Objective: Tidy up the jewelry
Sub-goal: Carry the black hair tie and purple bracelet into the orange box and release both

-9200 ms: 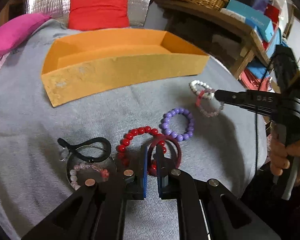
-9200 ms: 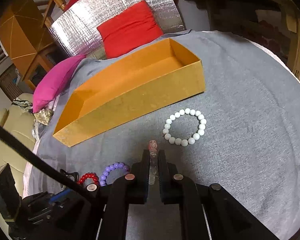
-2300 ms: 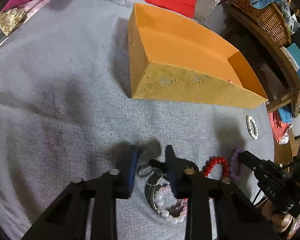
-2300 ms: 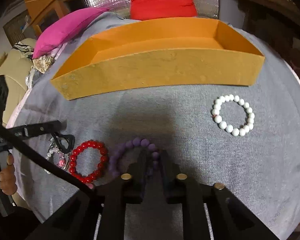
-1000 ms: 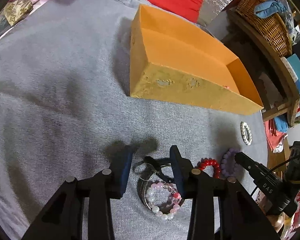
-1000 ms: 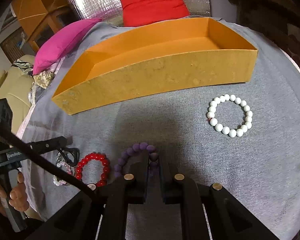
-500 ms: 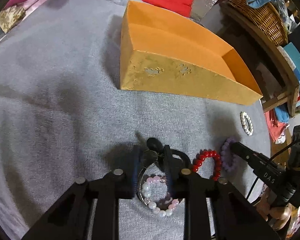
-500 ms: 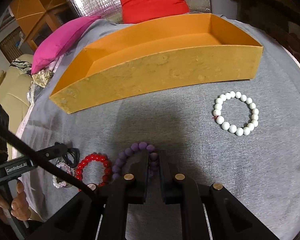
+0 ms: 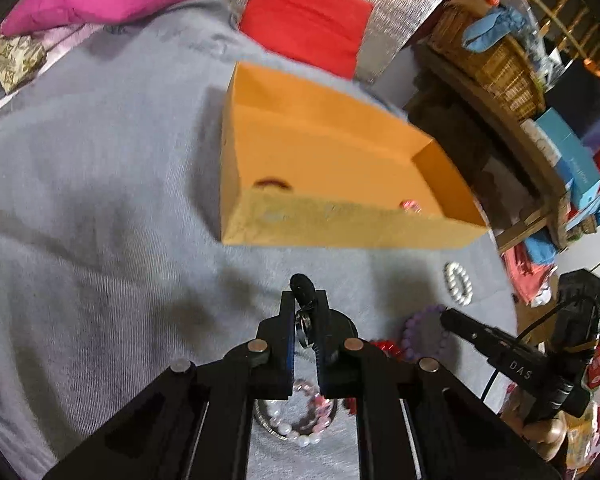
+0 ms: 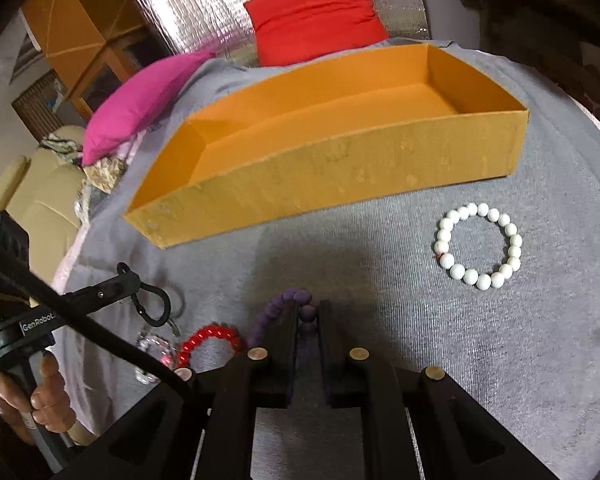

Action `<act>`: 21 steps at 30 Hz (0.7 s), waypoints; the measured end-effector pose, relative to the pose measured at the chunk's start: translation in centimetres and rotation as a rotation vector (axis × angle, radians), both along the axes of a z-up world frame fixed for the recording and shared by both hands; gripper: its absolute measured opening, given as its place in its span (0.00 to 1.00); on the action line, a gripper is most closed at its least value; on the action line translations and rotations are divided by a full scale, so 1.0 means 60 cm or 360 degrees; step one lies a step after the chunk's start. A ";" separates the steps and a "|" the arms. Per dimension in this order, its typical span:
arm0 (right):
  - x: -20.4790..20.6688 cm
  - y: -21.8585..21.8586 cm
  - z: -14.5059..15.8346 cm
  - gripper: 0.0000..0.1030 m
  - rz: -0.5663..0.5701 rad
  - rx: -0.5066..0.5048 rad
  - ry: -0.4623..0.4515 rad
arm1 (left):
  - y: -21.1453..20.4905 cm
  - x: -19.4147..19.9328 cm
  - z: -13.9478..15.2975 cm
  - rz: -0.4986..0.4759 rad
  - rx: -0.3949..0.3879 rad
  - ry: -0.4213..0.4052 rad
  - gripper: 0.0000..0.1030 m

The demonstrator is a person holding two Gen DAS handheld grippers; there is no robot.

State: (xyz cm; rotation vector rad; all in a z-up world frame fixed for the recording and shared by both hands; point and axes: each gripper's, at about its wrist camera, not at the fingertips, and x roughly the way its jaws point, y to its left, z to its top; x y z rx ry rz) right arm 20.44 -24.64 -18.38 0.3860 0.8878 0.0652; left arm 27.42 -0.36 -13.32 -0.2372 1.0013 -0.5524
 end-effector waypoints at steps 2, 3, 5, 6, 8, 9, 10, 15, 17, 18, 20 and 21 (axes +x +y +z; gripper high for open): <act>-0.004 -0.002 0.010 0.10 -0.0004 0.0021 -0.0040 | 0.006 0.000 0.009 0.0004 -0.0029 -0.0039 0.08; -0.006 -0.004 0.015 0.10 -0.0008 0.0030 -0.0064 | 0.007 -0.001 0.013 0.0007 -0.0038 -0.0055 0.08; -0.010 -0.008 0.027 0.10 -0.0016 0.0048 -0.0114 | 0.006 -0.001 0.021 0.0017 -0.0043 -0.0096 0.08; -0.011 -0.009 0.031 0.10 -0.0021 0.0054 -0.0132 | 0.003 0.000 0.025 0.0023 -0.0042 -0.0120 0.08; -0.013 -0.014 0.048 0.10 -0.0045 0.0068 -0.0199 | -0.004 0.004 0.036 0.0040 -0.0047 -0.0171 0.08; -0.014 -0.018 0.059 0.10 -0.0060 0.0083 -0.0246 | -0.011 0.007 0.040 0.0048 -0.0043 -0.0194 0.08; -0.014 -0.024 0.068 0.10 -0.0074 0.0096 -0.0284 | -0.017 0.011 0.046 0.0057 -0.0031 -0.0228 0.08; -0.004 -0.044 0.114 0.10 -0.0158 0.0166 -0.0472 | -0.043 0.037 0.073 0.0120 -0.0022 -0.0384 0.08; 0.007 -0.048 0.120 0.10 -0.0176 0.0205 -0.0484 | -0.061 0.050 0.076 0.0137 0.0022 -0.0418 0.08; 0.016 -0.046 0.121 0.10 -0.0177 0.0227 -0.0482 | -0.069 0.055 0.075 0.0137 0.0027 -0.0415 0.08; 0.041 -0.040 0.123 0.10 -0.0176 0.0239 -0.0478 | -0.086 0.066 0.066 0.0130 0.0011 -0.0379 0.08; 0.050 -0.040 0.125 0.10 -0.0176 0.0239 -0.0481 | -0.090 0.068 0.062 0.0127 0.0013 -0.0369 0.08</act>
